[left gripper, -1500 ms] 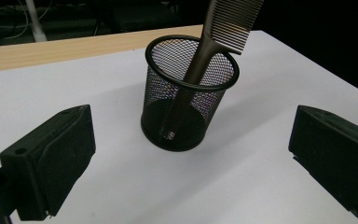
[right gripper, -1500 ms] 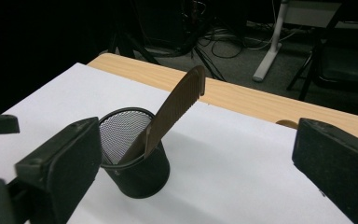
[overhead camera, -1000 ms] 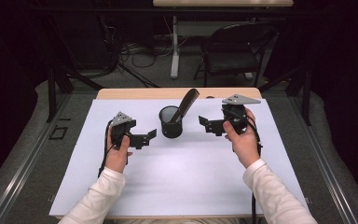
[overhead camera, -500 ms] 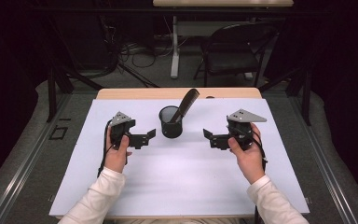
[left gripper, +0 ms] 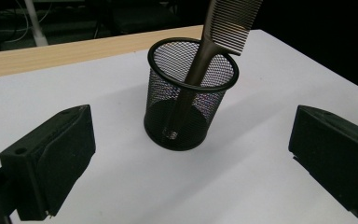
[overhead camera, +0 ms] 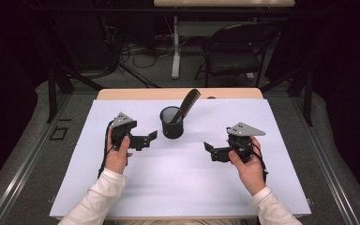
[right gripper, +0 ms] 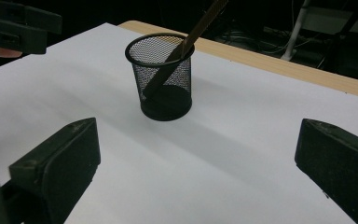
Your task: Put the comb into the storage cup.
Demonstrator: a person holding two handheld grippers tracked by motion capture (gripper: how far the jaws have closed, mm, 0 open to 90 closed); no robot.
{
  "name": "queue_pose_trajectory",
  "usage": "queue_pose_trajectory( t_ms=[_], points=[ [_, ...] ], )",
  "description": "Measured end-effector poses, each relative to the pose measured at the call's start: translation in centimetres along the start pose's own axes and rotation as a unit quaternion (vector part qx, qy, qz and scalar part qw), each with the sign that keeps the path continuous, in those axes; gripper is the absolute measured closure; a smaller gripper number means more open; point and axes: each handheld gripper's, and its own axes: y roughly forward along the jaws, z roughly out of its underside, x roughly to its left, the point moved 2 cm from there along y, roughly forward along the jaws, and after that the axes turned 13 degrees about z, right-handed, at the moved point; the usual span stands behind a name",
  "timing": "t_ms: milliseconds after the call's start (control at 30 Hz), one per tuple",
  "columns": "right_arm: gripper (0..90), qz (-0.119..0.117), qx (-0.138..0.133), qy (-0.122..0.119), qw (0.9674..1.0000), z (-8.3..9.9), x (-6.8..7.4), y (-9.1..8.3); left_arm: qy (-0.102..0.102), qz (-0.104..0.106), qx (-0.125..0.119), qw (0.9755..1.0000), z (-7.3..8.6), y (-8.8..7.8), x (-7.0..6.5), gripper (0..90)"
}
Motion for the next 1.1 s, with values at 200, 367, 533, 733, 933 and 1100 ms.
queue_pose_trajectory(
  t_ms=[200,367,533,733,933,1100],
  points=[
    [0.2,0.0,0.002,-0.001,1.0,0.7,-0.2,-0.2,0.008,0.014,0.003,0.9999,0.0,-0.4,-0.7,0.7],
    [0.3,-0.002,0.002,-0.005,1.0,1.2,-0.1,-0.3,0.017,0.024,0.014,0.9995,0.5,-1.0,-1.2,0.7],
    [0.3,-0.001,-0.002,-0.007,1.0,1.7,0.0,-0.5,0.025,0.032,0.018,0.999,1.1,-2.0,-1.4,0.7],
    [0.7,-0.003,0.007,-0.001,1.0,2.9,0.1,-0.5,0.024,0.037,0.007,0.999,1.9,-3.5,-1.4,0.7],
    [1.2,-0.003,0.007,0.003,1.0,4.0,0.0,-0.7,0.027,0.035,-0.002,0.9991,2.9,-4.8,-1.3,0.7],
    [1.2,-0.004,0.012,0.005,0.9999,4.9,-0.1,-0.8,0.024,0.033,0.003,0.9992,4.0,-5.5,-1.3,0.7]
  ],
)
